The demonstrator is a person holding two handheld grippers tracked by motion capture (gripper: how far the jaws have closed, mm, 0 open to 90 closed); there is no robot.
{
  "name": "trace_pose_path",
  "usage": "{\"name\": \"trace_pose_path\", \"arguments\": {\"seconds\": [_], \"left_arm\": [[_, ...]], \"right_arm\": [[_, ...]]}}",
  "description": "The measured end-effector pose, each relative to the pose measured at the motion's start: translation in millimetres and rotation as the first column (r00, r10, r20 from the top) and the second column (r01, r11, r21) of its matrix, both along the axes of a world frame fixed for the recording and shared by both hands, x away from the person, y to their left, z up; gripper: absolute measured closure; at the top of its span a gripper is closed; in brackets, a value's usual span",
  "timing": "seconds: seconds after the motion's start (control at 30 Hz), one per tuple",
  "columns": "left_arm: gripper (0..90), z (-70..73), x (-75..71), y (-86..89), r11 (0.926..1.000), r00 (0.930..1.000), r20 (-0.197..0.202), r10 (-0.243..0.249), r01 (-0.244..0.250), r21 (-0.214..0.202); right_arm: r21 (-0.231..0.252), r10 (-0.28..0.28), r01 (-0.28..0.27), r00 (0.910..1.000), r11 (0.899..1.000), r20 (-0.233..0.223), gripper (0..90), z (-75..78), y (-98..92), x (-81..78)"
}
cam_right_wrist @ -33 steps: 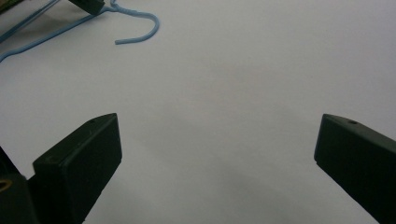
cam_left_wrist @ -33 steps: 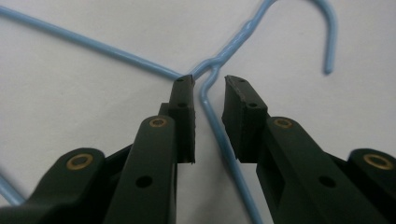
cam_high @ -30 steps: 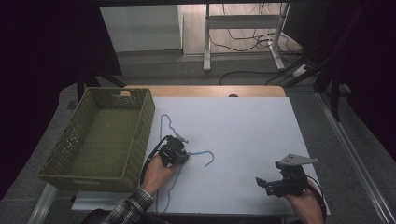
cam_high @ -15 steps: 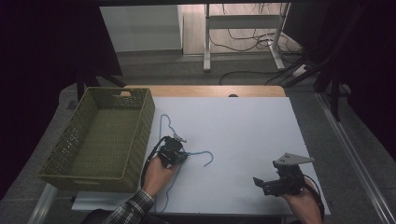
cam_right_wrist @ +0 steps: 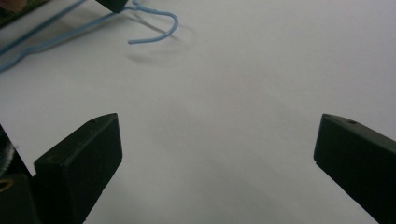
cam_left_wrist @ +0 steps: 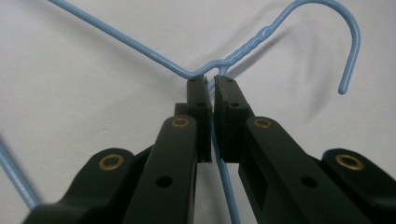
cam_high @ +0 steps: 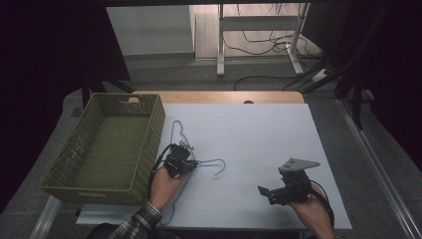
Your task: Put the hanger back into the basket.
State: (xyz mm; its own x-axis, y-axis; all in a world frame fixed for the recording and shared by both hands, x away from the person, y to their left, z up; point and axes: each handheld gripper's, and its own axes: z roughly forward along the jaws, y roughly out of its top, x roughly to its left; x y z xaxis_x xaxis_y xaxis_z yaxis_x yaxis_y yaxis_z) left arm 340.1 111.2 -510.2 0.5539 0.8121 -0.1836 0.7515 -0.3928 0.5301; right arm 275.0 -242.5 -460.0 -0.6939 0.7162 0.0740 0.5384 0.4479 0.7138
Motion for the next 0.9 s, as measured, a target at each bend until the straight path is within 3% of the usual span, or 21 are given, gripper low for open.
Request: {"name": "trace_pose_path", "arguments": {"seconds": [0.17, 0.3, 0.37, 0.4, 0.57, 0.67, 0.9], "left_arm": [[86.4, 1.4, -0.6, 3.0, 0.9999, 1.0, -0.003, 0.006, -0.006, -0.013], [86.4, 2.2, -1.1, 4.7, 0.9997, 1.0, -0.002, 0.01, -0.01, -0.021], [86.5, 3.4, -1.7, 5.8, 0.9996, 0.9999, -0.002, 0.012, -0.012, -0.026], [86.5, 3.4, -1.7, 5.8, 0.9996, 0.9999, -0.002, 0.012, -0.012, -0.026], [86.5, 5.4, -2.4, 8.0, 0.9992, 0.9999, 0.001, 0.016, -0.016, -0.036], [86.5, 5.8, -2.6, 8.5, 0.9991, 0.9998, 0.0, 0.017, -0.017, -0.04], [86.5, 5.8, -2.4, 7.9, 0.999, 0.9999, -0.002, 0.016, -0.016, -0.041]], "right_arm": [[0.007, 0.038, -0.038, 0.9987, 0.999, -0.035, 0.0, 6.2, 20.2, 11.1], [0.008, 0.077, -0.077, 0.9941, 0.997, -0.077, 0.0, 6.9, 47.6, 29.8], [-0.007, 0.097, -0.098, 0.9923, 0.995, -0.077, 1.6, 4.8, 70.7, 45.1], [-0.007, 0.097, -0.098, 0.9923, 0.995, -0.077, 1.6, 4.8, 70.7, 45.1], [0.0, 0.103, -0.104, 0.991, 0.995, -0.086, 14.5, -2.6, 98.4, 68.5], [-0.013, 0.11, -0.112, 0.9905, 0.994, -0.082, 21.0, -6.9, 103.7, 74.4], [0.014, 0.119, -0.118, 0.9866, 0.993, -0.112, 35.9, -17.4, 116.4, 87.9]]}}
